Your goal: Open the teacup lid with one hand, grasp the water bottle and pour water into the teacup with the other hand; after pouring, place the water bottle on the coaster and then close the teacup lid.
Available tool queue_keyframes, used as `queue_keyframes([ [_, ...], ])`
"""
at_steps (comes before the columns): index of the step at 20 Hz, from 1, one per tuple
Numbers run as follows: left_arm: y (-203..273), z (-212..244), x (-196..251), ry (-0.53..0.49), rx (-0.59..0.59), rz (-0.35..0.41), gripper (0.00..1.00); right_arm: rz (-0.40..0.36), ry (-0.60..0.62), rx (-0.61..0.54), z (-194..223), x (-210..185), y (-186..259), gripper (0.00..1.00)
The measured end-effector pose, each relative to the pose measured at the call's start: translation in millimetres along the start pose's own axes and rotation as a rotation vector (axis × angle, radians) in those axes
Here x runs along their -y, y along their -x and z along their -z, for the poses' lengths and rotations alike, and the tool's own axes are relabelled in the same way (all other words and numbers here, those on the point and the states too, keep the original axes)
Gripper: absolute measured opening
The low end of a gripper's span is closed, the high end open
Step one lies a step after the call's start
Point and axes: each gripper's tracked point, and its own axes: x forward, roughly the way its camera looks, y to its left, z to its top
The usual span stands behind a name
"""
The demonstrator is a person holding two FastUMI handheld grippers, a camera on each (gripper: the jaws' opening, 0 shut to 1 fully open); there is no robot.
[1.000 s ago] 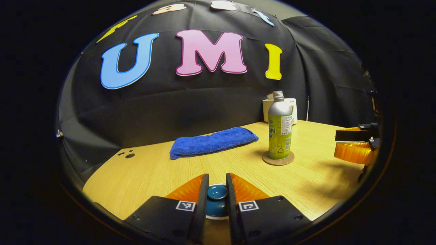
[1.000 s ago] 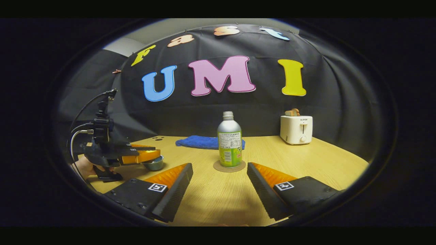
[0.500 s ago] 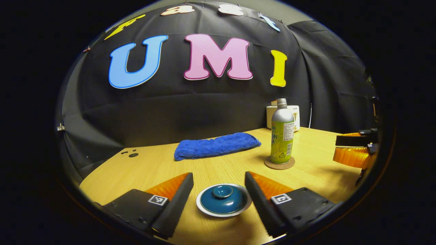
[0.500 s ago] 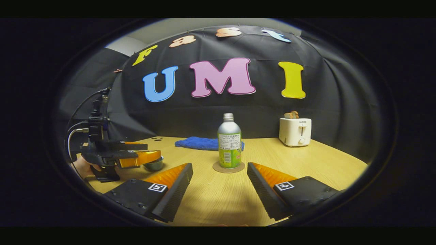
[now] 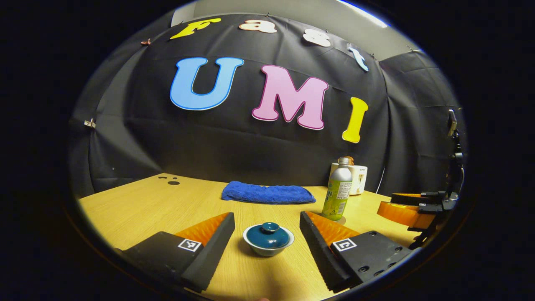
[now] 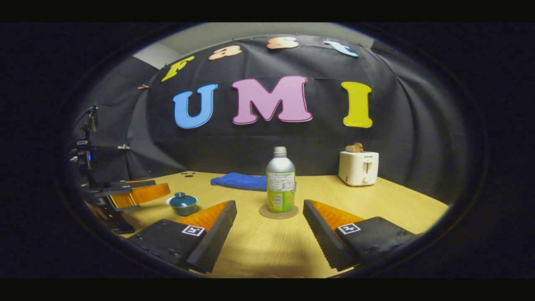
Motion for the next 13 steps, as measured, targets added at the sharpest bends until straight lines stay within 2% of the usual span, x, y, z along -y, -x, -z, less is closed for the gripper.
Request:
queue_keyframes([
  [5,3.5,0.1,2.8,-0.095,-0.001,-0.028,0.95,-0.014,0.008,-0.012,7.9,-9.7,-7.0,0.99],
  [13,5.9,-0.7,0.9,-0.087,0.0,-0.072,0.95,-0.024,0.011,0.036,2.2,-12.8,-4.8,0.98],
])
